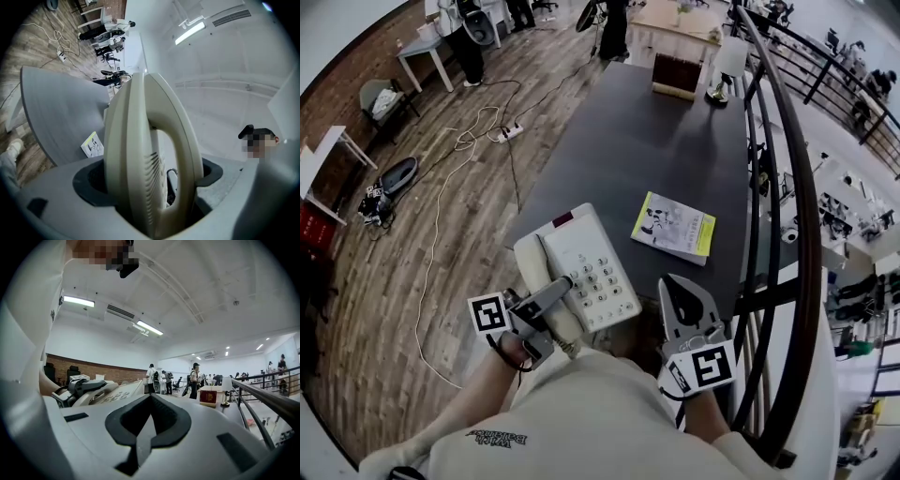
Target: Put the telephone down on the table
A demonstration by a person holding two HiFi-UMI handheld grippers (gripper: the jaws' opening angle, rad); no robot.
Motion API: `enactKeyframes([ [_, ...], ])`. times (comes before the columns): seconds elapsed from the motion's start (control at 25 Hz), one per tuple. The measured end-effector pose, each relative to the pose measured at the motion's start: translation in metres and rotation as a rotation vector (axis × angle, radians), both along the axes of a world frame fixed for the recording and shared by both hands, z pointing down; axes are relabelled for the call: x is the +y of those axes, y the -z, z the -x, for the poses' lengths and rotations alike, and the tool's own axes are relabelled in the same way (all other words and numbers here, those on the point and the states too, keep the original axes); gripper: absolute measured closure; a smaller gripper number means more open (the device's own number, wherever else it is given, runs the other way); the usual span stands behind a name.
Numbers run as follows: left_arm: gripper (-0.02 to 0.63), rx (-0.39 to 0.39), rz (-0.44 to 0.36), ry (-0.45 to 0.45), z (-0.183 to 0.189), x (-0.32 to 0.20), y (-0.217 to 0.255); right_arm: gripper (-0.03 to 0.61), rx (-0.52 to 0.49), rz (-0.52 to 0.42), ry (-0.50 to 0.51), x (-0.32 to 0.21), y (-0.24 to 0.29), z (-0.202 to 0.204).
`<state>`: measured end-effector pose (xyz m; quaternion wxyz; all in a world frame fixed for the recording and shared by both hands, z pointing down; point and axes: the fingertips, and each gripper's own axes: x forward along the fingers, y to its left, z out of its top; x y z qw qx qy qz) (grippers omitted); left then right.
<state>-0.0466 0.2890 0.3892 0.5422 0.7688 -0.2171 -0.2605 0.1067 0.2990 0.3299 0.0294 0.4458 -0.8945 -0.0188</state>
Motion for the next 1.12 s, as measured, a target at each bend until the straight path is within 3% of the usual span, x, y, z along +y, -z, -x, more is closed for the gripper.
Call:
enactKeyframes([
  [0.56,0.138,-0.021,0.043,-0.036,0.026,-0.098,-0.018,0.577,-0.002,0.024,-0.03,-0.092,-0.007,0.028],
  [1.12,0.138,-0.059,0.026,-0.14,0.059,-0.251,-0.019,0.577,0.039,0.039,-0.097,-0.251,-0.009,0.065],
])
